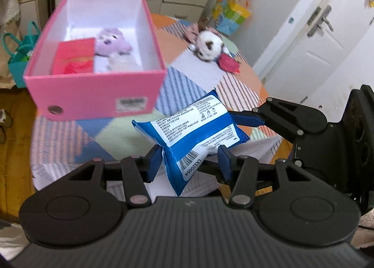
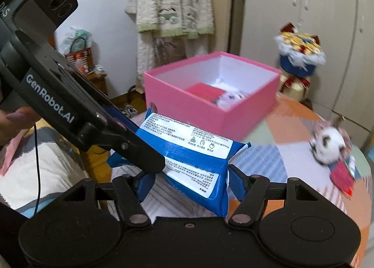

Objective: Organize soft objects
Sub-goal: 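Lift the blue wet-wipe pack with the left gripper and carry it over the box, then lower the wet-wipe pack into the box and open the left gripper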

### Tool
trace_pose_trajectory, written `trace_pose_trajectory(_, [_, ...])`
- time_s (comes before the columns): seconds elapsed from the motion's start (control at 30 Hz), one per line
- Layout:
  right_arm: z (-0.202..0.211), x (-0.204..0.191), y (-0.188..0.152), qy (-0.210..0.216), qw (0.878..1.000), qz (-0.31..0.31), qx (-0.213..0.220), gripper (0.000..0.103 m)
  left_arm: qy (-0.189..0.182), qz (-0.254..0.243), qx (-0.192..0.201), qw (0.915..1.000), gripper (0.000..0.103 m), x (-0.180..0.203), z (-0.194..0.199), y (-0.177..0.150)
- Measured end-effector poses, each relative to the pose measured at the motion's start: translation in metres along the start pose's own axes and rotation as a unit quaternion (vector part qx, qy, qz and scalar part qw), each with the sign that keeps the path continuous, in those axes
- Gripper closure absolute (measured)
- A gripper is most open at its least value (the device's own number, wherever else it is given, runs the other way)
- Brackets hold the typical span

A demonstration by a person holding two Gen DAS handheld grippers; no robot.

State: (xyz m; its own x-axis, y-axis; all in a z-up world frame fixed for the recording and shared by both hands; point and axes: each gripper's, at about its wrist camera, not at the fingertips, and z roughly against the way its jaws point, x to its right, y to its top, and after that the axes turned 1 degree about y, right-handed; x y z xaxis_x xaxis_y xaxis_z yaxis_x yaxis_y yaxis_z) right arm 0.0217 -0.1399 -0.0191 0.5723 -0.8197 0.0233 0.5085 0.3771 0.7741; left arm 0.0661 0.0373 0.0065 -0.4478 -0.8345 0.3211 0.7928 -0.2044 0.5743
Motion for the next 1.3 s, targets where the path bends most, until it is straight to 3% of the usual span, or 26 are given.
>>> trace_pose_trajectory(0.23, [-0.021,0.003,0.041,0.011,1.0,0.005,0.01,0.029,0.009,-0.009,0.044,0.9989,0.053,-0.03,0.014,0.026])
trace_pose_trajectory(0.33, [-0.035,0.013,0.057,0.014,1.0,-0.005,0.014,0.028,0.017,-0.034,0.061,0.9974,0.053,-0.04,0.015,0.046])
trace_pose_trajectory(0.6, [-0.082,0.045,0.104,0.018,0.999,-0.038,0.027,0.027,0.042,-0.028,0.086,0.995,0.053,-0.075,-0.001,0.102])
trace_pose_trajectory(0.83, [-0.136,0.069,0.127,0.033,0.998,-0.053,-0.002,0.026,0.045,-0.011,0.067,0.9967,0.053,-0.115,-0.037,0.137])
trace_pose_trajectory(1.0, [-0.164,0.081,0.134,0.039,0.998,-0.044,-0.027,0.026,0.056,0.003,0.061,0.9966,0.053,-0.132,-0.061,0.144])
trace_pose_trajectory(1.17, [-0.188,0.084,0.134,0.013,0.999,-0.014,-0.049,0.026,0.063,0.003,0.061,0.9962,0.049,-0.142,-0.075,0.144])
trace_pose_trajectory(1.3, [-0.19,0.083,0.129,-0.013,0.999,0.002,-0.048,0.024,0.092,-0.009,0.092,0.9914,0.043,-0.148,-0.061,0.138])
